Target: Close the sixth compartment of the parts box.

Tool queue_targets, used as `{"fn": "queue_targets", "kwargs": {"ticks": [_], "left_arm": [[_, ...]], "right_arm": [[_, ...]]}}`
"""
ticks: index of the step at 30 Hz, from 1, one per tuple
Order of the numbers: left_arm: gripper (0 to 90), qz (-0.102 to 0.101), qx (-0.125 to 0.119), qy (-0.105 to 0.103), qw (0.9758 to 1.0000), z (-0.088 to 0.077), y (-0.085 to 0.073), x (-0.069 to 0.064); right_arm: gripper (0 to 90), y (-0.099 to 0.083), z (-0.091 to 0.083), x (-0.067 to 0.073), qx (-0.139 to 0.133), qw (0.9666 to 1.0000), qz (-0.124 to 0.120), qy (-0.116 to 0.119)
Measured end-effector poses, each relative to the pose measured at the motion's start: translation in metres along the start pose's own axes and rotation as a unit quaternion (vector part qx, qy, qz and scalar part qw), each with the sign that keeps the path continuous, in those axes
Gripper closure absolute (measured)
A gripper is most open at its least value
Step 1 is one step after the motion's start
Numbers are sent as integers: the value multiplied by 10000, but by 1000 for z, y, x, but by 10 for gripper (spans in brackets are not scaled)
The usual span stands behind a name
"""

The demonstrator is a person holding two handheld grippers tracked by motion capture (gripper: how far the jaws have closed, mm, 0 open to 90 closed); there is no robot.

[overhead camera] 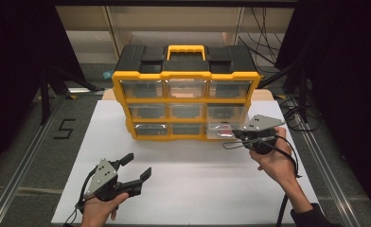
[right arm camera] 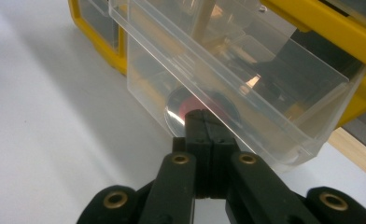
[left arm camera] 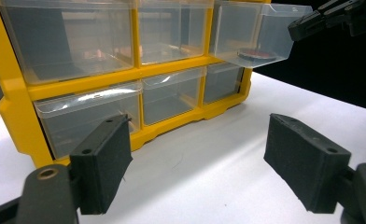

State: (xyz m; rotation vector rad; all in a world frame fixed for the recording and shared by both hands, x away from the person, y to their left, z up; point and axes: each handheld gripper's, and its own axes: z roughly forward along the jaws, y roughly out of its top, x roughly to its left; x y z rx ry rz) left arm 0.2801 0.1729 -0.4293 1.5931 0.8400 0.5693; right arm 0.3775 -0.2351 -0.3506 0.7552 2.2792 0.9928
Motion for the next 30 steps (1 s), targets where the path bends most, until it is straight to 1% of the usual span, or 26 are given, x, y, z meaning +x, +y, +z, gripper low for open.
{"fn": "queue_targets", "kwargs": {"ticks": [2, 3, 4, 5, 8, 9, 10, 11, 13, 14, 15, 19, 23, 30], "left_arm": [[224, -3, 6, 0, 10000, 0, 0, 0], [223, -6, 6, 0, 10000, 0, 0, 0], [223, -5, 6, 1, 10000, 0, 0, 0], [224, -5, 7, 1, 10000, 0, 0, 0], [224, -4, 7, 1, 10000, 0, 0, 0], [224, -5, 2, 1, 10000, 0, 0, 0], [224, -5, 2, 1, 10000, 0, 0, 0], [224, -2, 2, 3, 10000, 0, 0, 0], [224, -11, -6, 3, 10000, 0, 0, 0], [224, -10, -4, 3, 10000, 0, 0, 0], [224, -8, -2, 4, 10000, 0, 0, 1], [224, -8, 1, 6, 10000, 0, 0, 1], [223, -14, -5, 12, 10000, 0, 0, 1], [223, -14, -1, 5, 10000, 0, 0, 1]], "right_arm": [[900, 1, 0, 0, 20, 10000, -21, -45], [900, 1, 1, 1, 65, 10000, 34, -3], [900, 1, 1, 1, 65, 10000, 34, -3], [900, 2, 3, -1, -19, 10000, -47, -56], [900, 2, 3, -1, -13, 10000, -38, -53], [900, 3, 3, 0, 26, 10000, 12, -30], [900, 3, 3, 0, 26, 10000, 12, -30], [900, 3, 3, 0, 11, 10000, -21, -60], [900, 3, 4, -2, 6, 10000, -71, -35], [900, 3, 6, -2, -33, 9999, -64, -110], [900, 3, 6, -2, -4, 9999, -17, -99], [900, 4, 7, -3, -30, 9999, -50, -85], [900, 4, 9, -4, -56, 9998, -42, -167], [900, 5, 11, -5, -80, 9998, -70, -184]]}}
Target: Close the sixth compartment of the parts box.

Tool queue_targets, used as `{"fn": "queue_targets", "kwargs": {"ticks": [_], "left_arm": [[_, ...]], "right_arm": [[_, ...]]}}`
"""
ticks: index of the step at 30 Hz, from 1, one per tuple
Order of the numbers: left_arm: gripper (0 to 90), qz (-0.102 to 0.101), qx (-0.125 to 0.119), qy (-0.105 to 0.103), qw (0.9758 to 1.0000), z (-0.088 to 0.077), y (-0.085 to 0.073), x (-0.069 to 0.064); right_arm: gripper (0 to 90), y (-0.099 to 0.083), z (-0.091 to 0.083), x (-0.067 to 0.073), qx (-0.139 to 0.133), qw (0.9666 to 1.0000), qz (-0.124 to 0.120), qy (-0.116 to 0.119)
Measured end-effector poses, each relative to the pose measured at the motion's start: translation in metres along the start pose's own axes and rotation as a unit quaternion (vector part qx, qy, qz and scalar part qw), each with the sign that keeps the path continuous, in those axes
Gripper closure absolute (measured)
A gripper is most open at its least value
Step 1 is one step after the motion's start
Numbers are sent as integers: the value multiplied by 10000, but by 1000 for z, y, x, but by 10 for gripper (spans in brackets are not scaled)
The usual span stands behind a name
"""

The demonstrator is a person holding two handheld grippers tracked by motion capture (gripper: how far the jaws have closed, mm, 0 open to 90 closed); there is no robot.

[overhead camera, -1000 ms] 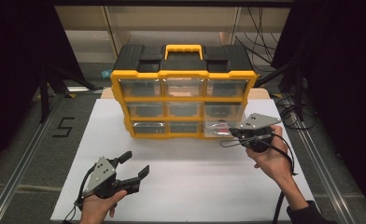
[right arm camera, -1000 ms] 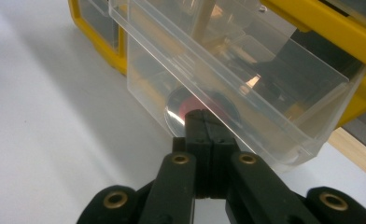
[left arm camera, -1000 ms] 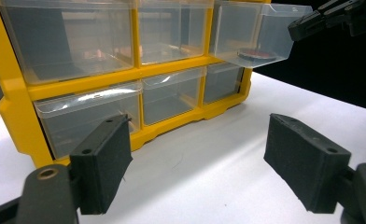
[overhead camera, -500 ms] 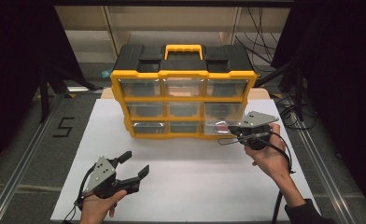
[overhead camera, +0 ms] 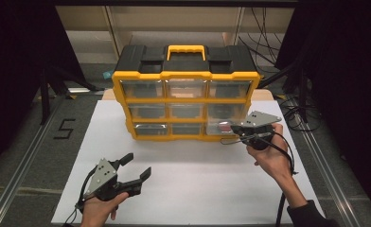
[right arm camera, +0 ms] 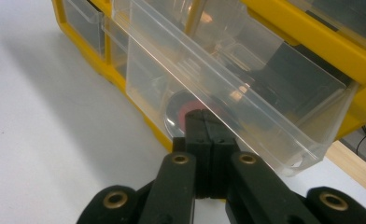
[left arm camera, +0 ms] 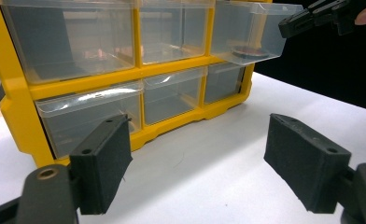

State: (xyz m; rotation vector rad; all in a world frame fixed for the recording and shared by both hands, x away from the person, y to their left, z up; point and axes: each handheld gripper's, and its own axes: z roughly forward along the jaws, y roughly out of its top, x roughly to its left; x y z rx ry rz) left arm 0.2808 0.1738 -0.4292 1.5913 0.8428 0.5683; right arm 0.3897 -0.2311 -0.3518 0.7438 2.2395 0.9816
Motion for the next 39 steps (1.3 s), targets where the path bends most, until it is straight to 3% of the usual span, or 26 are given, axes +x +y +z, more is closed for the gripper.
{"fn": "queue_targets", "kwargs": {"ticks": [21, 24, 39], "left_arm": [[223, -24, 0, -2, 10000, 0, 0, 0], [223, -25, -6, -3, 10000, 0, 0, 0], [223, -16, 6, -5, 10000, 0, 0, 0]], "right_arm": [[900, 1, 4, -2, -34, 10000, -51, -5], [900, 1, 4, -1, 6, 10000, 43, -30], [900, 2, 9, -6, -80, 9998, 56, -144]]}}
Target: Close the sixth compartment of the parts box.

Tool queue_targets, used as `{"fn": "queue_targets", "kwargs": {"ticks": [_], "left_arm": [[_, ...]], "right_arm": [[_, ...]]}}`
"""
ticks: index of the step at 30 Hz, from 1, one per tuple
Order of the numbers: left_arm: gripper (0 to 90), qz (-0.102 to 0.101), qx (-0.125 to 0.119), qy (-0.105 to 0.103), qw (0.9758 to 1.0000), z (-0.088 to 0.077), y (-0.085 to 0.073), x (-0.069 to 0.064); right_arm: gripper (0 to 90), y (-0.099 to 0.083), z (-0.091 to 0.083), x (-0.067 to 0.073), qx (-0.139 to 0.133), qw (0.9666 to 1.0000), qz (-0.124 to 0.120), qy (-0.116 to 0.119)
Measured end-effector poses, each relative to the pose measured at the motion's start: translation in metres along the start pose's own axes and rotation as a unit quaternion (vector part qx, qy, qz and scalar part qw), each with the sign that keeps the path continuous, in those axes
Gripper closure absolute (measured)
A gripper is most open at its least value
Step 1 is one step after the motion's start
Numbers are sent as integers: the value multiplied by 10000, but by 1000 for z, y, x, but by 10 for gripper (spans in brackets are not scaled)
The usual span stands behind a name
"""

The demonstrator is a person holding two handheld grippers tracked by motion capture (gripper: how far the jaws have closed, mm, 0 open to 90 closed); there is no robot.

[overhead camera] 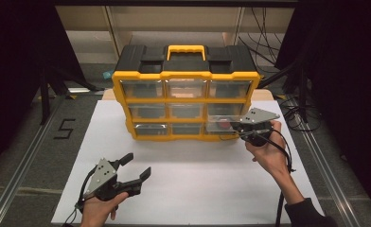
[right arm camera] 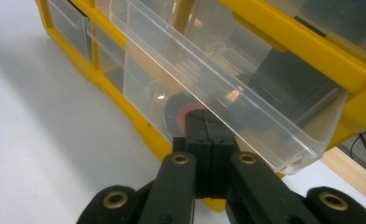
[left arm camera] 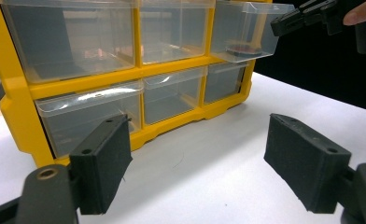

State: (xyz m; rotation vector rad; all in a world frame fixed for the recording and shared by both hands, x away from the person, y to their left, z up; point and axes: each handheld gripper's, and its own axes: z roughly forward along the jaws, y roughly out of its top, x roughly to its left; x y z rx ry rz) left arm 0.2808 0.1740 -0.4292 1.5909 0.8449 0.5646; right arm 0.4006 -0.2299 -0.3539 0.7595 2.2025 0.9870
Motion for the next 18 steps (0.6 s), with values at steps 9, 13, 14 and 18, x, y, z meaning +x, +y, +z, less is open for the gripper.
{"fn": "queue_targets", "kwargs": {"ticks": [9, 13, 14, 18], "left_arm": [[223, -5, -29, -33, 10000, 1, -1, 0], [223, -13, -13, -18, 10000, 1, -1, 0], [223, -12, 18, 4, 10000, 0, 0, 0], [223, -13, 16, -1, 10000, 1, 0, 0]], "right_arm": [[900, 1, 6, -3, -28, 10000, 64, -19], [900, 1, 8, -4, -48, 9999, 96, -78], [900, 1, 8, -5, -33, 9999, 77, -70], [900, 0, 11, -6, -36, 9998, 154, -95]]}}
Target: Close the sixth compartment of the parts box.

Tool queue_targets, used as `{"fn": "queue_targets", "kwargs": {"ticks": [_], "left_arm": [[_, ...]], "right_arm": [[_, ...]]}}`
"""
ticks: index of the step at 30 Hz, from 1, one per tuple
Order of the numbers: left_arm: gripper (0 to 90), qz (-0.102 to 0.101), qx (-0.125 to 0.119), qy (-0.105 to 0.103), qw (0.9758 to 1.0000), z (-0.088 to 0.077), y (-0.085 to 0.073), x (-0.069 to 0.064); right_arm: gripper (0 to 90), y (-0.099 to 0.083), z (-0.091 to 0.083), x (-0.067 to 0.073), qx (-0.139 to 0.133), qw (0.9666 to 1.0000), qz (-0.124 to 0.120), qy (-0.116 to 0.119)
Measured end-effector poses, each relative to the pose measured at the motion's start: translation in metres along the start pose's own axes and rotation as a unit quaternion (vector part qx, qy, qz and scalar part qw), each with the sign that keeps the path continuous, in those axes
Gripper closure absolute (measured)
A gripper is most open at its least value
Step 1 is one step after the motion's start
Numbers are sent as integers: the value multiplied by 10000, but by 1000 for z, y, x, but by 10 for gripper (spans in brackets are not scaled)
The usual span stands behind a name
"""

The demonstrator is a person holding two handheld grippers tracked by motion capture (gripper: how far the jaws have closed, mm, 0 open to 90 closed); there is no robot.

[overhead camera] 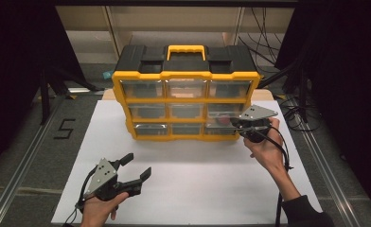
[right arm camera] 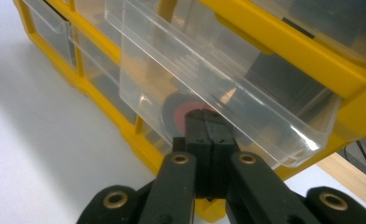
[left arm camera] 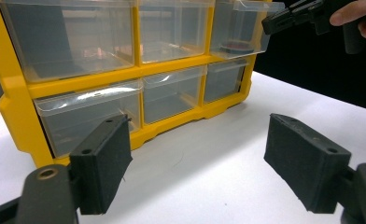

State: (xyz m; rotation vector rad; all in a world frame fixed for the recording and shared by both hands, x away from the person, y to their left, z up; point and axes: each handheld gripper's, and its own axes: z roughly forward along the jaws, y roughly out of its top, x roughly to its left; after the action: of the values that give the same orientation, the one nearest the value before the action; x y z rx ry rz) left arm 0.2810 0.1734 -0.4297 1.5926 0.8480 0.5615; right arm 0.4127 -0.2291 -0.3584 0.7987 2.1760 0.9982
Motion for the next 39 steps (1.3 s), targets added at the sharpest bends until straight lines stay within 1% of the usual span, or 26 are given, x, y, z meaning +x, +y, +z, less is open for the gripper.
{"fn": "queue_targets", "kwargs": {"ticks": [2, 3, 4, 6, 7, 9, 10, 11, 13, 14, 16, 17, 18, 20, 22, 24, 25, 27, 28, 30, 32, 34, 35, 39], "left_arm": [[223, -1, 2, 2, 10000, 0, 0, 0], [223, 1, 5, 0, 10000, 0, 0, 0], [223, -1, 3, 0, 10000, 0, 0, 0], [223, 1, 3, -1, 10000, 0, 0, 0], [223, 0, 4, -1, 10000, 0, 0, 0], [223, 2, 4, -2, 10000, 0, 0, 0], [223, 8, 5, 1, 10000, 0, 0, 0], [223, 9, 6, 0, 10000, 0, 0, 0], [223, 11, 7, 1, 10000, 0, 0, 0], [223, 6, 5, 1, 10000, 0, 0, 0], [223, 11, 6, 0, 10000, 0, 0, 0], [223, 1, 7, -4, 10000, 0, 0, 0], [223, 9, 6, 0, 10000, 0, 0, 0], [223, 4, 5, -1, 10000, 0, 0, 0], [223, 3, 5, 0, 10000, 0, 0, 0], [223, 12, 7, -2, 10000, 0, 0, 0], [223, 11, 4, -3, 10000, 0, 0, 0], [223, 13, 7, 1, 10000, 0, 0, 0], [223, 15, 6, 0, 10000, 0, 0, 0], [223, 10, 4, -1, 10000, 0, 0, 0], [223, 15, 8, -2, 10000, 0, 0, 0], [223, 14, 7, 1, 10000, 0, 0, 0], [223, 14, 6, 3, 10000, 0, 0, 0], [223, 17, 7, 1, 10000, 0, 0, 0]], "right_arm": [[900, 0, 0, -1, 2, 10000, -20, -40], [900, 0, 1, -1, 11, 10000, -11, -5], [900, -1, 2, -2, 6, 10000, 17, -33], [900, -1, 2, -4, -4, 10000, -38, -85], [900, -1, 4, -5, -32, 10000, -33, -87], [900, -2, 4, -6, -1, 10000, 4, -71], [900, -2, 5, -5, -27, 9999, 39, -124], [900, -2, 6, -6, -8, 9999, 50, -89], [900, -2, 7, -7, -18, 9999, 49, -127], [900, -2, 8, -9, -19, 10000, -1, -97], [900, -3, 9, -9, -33, 9999, 34, -154], [900, -3, 10, -9, 2, 9999, 99, -127], [900, -3, 11, -11, -17, 9998, 78, -164], [900, -3, 12, -11, -11, 9998, 87, -165], [900, -4, 13, -12, -28, 9998, 34, -181], [900, -3, 14, -12, -12, 9998, 78, -163], [900, -3, 14, -12, 0, 9997, 111, -195], [900, -3, 16, -12, -27, 9997, 112, -207], [900, -3, 16, -13, -40, 9997, 59, -227], [900, -2, 17, -13, 1, 9997, 145, -213], [900, -2, 18, -14, -31, 9996, 135, -239], [900, -2, 19, -15, -10, 9997, 135, -216], [900, -2, 20, -15, -20, 9996, 120, -255], [900, -2, 21, -16, 8, 9995, 191, -266]]}}
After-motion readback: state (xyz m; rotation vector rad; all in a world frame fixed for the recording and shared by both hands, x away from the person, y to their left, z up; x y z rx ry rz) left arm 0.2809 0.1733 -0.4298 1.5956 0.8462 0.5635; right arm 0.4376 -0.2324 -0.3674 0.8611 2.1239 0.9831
